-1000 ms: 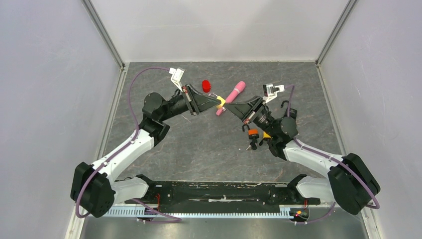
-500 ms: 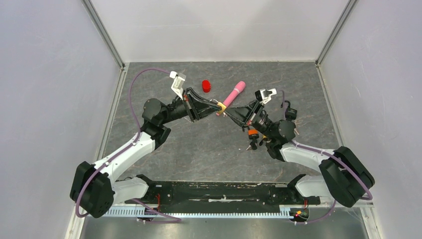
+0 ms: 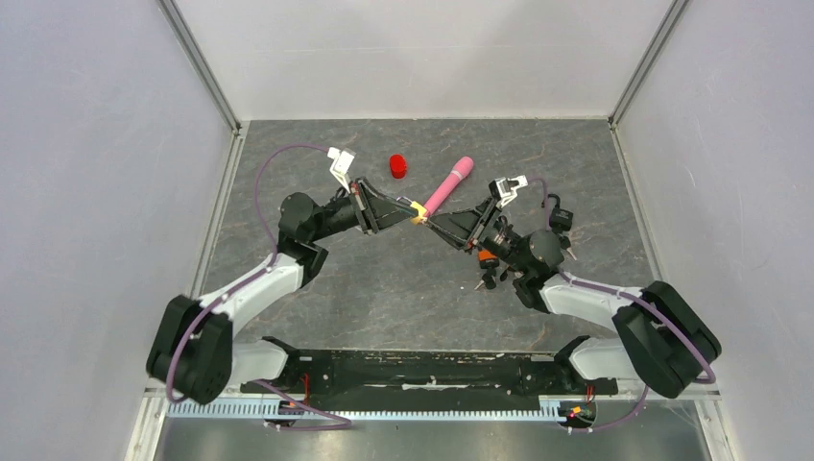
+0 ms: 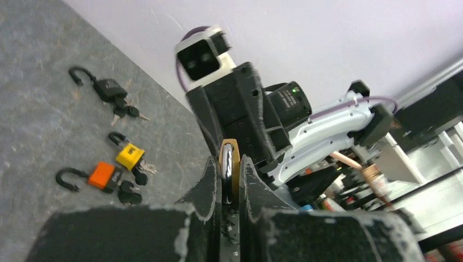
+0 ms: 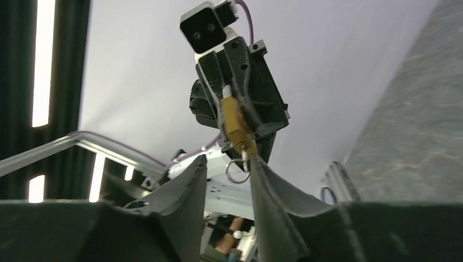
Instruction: Unlock with the key
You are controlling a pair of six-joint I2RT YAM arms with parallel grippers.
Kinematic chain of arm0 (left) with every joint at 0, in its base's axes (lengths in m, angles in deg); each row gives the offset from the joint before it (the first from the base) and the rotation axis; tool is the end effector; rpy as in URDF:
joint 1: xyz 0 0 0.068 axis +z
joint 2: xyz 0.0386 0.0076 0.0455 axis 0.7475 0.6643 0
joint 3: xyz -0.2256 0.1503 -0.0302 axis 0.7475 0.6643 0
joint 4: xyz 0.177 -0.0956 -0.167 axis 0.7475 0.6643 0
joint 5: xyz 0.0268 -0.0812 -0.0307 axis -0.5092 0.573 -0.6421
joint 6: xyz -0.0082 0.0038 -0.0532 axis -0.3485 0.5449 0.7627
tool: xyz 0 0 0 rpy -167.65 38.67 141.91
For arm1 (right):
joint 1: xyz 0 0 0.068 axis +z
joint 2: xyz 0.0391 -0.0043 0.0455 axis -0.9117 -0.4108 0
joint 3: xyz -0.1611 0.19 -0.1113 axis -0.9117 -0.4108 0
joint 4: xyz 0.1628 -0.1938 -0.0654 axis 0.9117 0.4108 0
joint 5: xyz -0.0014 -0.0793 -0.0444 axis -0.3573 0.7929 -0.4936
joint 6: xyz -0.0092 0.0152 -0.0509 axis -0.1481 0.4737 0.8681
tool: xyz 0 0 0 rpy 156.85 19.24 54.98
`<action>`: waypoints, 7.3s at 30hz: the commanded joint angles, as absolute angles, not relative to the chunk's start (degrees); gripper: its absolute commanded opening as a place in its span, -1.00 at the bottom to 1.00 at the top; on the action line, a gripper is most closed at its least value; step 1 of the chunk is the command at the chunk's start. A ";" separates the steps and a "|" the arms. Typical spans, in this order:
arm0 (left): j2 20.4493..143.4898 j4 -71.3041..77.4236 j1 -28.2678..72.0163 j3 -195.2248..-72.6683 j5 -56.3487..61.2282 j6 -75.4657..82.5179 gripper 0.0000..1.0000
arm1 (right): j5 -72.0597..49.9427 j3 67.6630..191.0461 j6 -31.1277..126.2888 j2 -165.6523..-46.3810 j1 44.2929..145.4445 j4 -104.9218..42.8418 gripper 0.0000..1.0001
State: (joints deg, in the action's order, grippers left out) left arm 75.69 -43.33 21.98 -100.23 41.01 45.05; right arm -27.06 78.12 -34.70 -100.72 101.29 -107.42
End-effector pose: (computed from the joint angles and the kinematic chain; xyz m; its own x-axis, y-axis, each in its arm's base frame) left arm 0.2221 -0.1392 0.3168 -0.5761 -0.3248 -0.7501 0.7752 0.0738 -0.6273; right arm 0.1968 0.1581 0.2595 -0.8243 0.5368 -0.1800 -0.3491 -0.2317 0.9080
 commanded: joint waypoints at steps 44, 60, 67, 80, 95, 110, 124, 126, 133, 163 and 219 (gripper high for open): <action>74.85 -16.81 26.02 -106.82 45.24 58.27 -0.96 | -4.56 75.88 104.58 -87.52 125.78 -94.26 -0.31; 73.90 -14.01 25.11 -108.10 46.09 56.84 -0.96 | -1.99 78.91 107.20 -92.11 126.22 -90.69 -0.55; 73.95 -13.69 24.95 -108.50 46.25 56.80 -0.95 | 0.70 78.43 107.97 -92.65 126.47 -90.56 -0.63; 73.26 -12.94 22.84 -110.33 45.91 52.61 -0.96 | 2.34 80.92 89.72 -92.81 126.47 -92.12 -1.00; 67.06 -16.67 20.51 -108.09 41.50 44.75 -0.96 | -0.36 79.99 56.78 -92.00 122.53 -97.48 -0.77; 67.53 -9.15 20.51 -108.36 37.06 41.96 -0.96 | -4.57 75.83 73.97 -86.56 122.56 -95.47 0.56; 67.40 -9.41 20.48 -108.06 37.40 42.66 -0.96 | -5.83 79.55 72.16 -92.08 122.63 -99.74 0.35; 67.51 -9.42 20.44 -107.92 37.34 42.66 -0.96 | -5.64 79.82 71.98 -92.20 122.61 -100.24 0.32; 67.51 -9.43 20.42 -107.66 36.98 42.83 -0.96 | -4.91 80.91 71.72 -92.68 122.61 -100.27 0.20; 66.51 -6.07 20.51 -109.50 36.11 42.73 -0.19 | -2.59 81.29 71.96 -93.21 122.69 -96.07 -1.00; 60.76 17.64 24.15 -119.04 21.75 19.79 0.41 | -8.03 76.09 77.97 -83.78 124.99 -89.29 -1.00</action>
